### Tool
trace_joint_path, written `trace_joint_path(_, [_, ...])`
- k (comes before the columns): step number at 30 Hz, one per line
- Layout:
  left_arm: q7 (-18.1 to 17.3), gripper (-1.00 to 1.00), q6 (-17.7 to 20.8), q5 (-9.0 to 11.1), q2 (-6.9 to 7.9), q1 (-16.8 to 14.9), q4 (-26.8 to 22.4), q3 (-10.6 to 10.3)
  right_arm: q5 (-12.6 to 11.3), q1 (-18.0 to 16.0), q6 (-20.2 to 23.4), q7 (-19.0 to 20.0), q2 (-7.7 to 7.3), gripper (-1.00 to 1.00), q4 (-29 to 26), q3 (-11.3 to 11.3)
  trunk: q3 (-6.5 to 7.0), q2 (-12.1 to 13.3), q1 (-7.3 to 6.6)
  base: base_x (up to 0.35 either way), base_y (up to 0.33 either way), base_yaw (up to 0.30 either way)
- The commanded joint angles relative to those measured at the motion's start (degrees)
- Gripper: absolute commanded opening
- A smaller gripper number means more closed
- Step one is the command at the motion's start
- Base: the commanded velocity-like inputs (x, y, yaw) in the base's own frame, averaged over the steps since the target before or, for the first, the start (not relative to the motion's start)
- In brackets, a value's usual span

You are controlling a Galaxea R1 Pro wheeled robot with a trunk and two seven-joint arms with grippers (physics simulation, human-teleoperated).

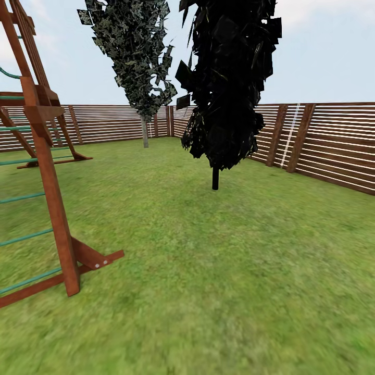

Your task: Take the three Easter eggs out of the wicker basket on the lawn in the garden, then place them on the lawn next to a single tree (choose any tree) so that all three eggs are next to the same tree and none are left in the basket.

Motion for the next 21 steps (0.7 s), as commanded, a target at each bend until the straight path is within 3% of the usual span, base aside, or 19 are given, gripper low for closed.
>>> trace_joint_path(1, [-0.16, 1.0, 0.0, -0.03, -0.01, 0.05, -0.13, -0.04, 0.09, -0.08, -0.04, 0.03, 0.01, 1.0, 0.13, 0.31, -0.04, -0.02, 0.0, 0.0, 0.0, 0.0])
trace_joint_path(21, [-0.18, 1.0, 0.0, -0.03, -0.02, 0.05, -0.13, -0.04, 0.07, -0.08, -0.04, 0.04, -0.01, 1.0, 0.15, 0.31, -0.04, -0.02, 0.0, 0.0, 0.0, 0.0])
